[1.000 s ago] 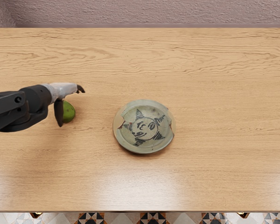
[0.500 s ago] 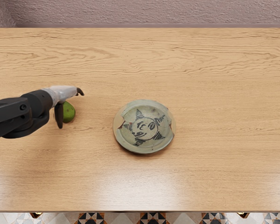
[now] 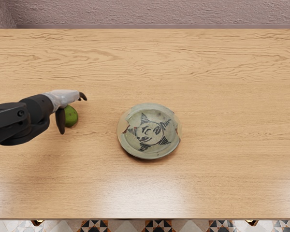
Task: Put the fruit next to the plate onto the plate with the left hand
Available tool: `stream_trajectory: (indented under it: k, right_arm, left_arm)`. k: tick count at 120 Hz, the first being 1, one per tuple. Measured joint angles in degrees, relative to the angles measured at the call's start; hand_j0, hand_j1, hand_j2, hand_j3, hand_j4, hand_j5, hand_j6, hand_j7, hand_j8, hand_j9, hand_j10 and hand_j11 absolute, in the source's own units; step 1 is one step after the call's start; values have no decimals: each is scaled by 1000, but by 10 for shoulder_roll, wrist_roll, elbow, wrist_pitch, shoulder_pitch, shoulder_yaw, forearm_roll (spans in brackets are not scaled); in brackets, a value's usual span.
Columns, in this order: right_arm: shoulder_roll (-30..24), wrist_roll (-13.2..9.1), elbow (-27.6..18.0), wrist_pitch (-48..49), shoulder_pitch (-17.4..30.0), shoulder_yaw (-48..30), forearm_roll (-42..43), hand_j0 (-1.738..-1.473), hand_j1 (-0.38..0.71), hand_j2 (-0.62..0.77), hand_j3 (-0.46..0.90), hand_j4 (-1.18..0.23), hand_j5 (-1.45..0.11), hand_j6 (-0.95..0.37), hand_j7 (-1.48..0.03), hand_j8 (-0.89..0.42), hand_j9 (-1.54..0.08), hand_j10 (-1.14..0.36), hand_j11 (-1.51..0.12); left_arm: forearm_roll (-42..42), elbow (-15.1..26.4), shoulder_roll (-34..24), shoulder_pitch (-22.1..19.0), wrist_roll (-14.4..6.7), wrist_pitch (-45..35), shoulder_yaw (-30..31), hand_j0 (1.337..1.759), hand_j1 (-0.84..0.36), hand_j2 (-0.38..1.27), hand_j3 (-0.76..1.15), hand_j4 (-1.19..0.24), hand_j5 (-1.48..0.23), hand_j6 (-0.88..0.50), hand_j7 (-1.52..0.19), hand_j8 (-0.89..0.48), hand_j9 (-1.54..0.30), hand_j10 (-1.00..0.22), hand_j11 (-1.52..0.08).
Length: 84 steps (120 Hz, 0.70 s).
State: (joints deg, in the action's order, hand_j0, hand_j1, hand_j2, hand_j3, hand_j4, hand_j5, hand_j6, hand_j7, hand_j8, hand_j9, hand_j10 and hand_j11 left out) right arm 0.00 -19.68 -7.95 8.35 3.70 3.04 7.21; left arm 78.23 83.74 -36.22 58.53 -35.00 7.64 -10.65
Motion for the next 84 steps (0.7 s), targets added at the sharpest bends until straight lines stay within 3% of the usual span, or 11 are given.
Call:
stream_trajectory:
  k: [56, 84]
  right_arm:
    - [0, 0, 0, 0, 0, -1, 0, -1658, -349, 0, 0, 0, 0, 0, 0, 0, 0, 0, 0]
    - [0, 0, 0, 0, 1, -1, 0, -1658, -349, 0, 0, 0, 0, 0, 0, 0, 0, 0, 0]
  left_arm:
    - [1, -1, 0, -9, 0, 0, 1, 1658, 20, 59, 0, -281, -360, -282, -360, -282, -359, -280, -359]
    - [1, -2, -2, -12, 0, -1, 1, 1658, -90, 77, 0, -372, -479, -373, -479, -373, -479, -372, -478]
